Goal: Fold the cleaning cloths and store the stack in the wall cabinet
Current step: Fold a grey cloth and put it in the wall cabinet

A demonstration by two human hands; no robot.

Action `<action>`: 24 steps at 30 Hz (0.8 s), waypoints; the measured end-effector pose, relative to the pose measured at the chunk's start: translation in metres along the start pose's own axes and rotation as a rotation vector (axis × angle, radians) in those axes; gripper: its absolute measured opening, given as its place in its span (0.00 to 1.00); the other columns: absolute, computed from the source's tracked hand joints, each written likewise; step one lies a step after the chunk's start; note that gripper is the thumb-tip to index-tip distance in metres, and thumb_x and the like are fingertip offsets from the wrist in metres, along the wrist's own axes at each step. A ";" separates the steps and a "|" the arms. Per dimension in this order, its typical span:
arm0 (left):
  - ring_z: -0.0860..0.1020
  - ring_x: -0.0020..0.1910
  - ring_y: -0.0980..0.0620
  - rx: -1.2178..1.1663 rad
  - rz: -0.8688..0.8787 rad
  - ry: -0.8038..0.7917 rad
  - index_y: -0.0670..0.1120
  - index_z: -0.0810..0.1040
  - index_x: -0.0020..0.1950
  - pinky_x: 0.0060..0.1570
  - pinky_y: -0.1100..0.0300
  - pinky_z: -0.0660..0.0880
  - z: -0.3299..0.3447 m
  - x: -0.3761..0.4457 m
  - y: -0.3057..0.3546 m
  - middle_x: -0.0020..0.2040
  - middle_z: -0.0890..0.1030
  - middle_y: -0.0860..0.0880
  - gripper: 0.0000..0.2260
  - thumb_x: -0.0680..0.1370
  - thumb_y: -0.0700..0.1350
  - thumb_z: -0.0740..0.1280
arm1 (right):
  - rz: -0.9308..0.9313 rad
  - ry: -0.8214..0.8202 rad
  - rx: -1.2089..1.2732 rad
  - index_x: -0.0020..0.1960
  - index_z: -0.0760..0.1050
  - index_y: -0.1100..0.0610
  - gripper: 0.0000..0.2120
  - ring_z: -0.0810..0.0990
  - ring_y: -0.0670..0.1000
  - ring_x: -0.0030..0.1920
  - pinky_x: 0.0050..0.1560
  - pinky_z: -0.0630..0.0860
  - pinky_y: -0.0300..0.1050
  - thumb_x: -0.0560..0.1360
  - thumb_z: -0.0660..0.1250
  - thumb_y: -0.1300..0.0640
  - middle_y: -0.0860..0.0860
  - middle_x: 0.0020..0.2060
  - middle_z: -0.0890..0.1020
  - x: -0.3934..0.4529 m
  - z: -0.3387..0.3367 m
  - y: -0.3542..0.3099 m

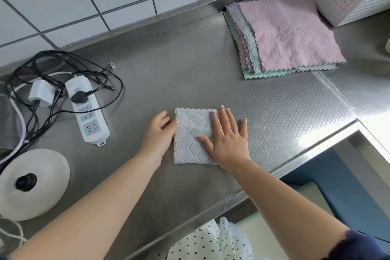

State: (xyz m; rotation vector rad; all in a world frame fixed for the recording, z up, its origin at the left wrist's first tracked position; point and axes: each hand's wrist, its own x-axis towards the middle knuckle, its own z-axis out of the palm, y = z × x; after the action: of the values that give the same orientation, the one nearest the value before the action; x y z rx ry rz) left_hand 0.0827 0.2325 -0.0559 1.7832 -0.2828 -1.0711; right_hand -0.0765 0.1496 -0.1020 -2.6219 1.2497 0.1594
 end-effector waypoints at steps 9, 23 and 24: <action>0.80 0.47 0.54 0.344 0.042 -0.167 0.47 0.76 0.51 0.49 0.56 0.77 0.013 0.002 0.010 0.49 0.82 0.52 0.13 0.71 0.51 0.73 | -0.016 0.028 0.133 0.77 0.50 0.53 0.38 0.45 0.54 0.77 0.75 0.43 0.58 0.75 0.42 0.32 0.55 0.77 0.50 -0.006 -0.007 0.004; 0.83 0.47 0.48 -0.129 0.004 -0.364 0.47 0.76 0.55 0.43 0.53 0.81 0.018 -0.057 0.021 0.50 0.84 0.46 0.12 0.73 0.39 0.70 | 0.542 -0.172 1.602 0.62 0.75 0.56 0.21 0.83 0.54 0.52 0.58 0.77 0.56 0.71 0.72 0.53 0.53 0.53 0.84 -0.085 -0.072 0.027; 0.83 0.48 0.47 -0.135 -0.020 -0.405 0.46 0.76 0.55 0.44 0.51 0.81 0.015 -0.065 0.020 0.51 0.84 0.45 0.13 0.72 0.40 0.70 | 0.540 -0.143 1.599 0.59 0.77 0.56 0.18 0.83 0.55 0.52 0.55 0.78 0.54 0.71 0.72 0.54 0.54 0.51 0.84 -0.098 -0.074 0.022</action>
State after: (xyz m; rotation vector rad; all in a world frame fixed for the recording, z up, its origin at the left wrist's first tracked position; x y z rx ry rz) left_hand 0.0390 0.2538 -0.0059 1.4433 -0.4274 -1.4295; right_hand -0.1558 0.1913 -0.0146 -0.8942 1.1646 -0.4007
